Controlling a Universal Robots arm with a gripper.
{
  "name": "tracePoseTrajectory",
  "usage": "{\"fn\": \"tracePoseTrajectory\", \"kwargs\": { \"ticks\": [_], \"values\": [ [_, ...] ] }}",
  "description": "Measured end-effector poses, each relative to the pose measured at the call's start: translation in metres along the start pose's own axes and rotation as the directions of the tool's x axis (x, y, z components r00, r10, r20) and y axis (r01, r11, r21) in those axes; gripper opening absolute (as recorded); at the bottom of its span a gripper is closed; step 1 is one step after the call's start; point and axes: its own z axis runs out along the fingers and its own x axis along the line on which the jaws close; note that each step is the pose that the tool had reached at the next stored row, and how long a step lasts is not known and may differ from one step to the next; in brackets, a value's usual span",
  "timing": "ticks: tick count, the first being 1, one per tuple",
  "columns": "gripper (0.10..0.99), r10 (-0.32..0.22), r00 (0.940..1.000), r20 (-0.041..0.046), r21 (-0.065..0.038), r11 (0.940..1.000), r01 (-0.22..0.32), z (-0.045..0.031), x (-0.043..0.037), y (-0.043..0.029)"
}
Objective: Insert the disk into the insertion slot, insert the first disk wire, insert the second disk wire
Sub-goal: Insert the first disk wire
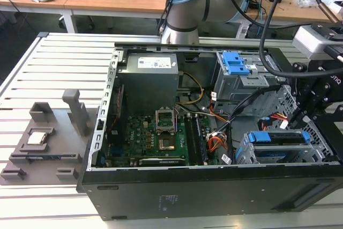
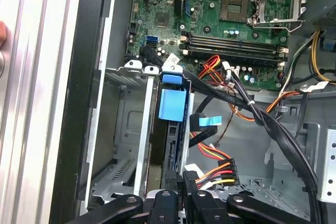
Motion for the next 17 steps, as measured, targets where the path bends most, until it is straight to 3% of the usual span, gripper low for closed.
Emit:
{"fn": "tracePoseTrajectory", "kwargs": {
  "ticks": [10, 17],
  "values": [
    [0.165, 0.000, 1.0000, 0.0000, 0.000, 1.0000, 0.000, 0.0004, 0.0050, 0.0001],
    [0.165, -0.009, 1.0000, -0.0004, -0.001, 1.0000, 0.009, 0.0017, 0.0058, -0.0044]
  ]
}}
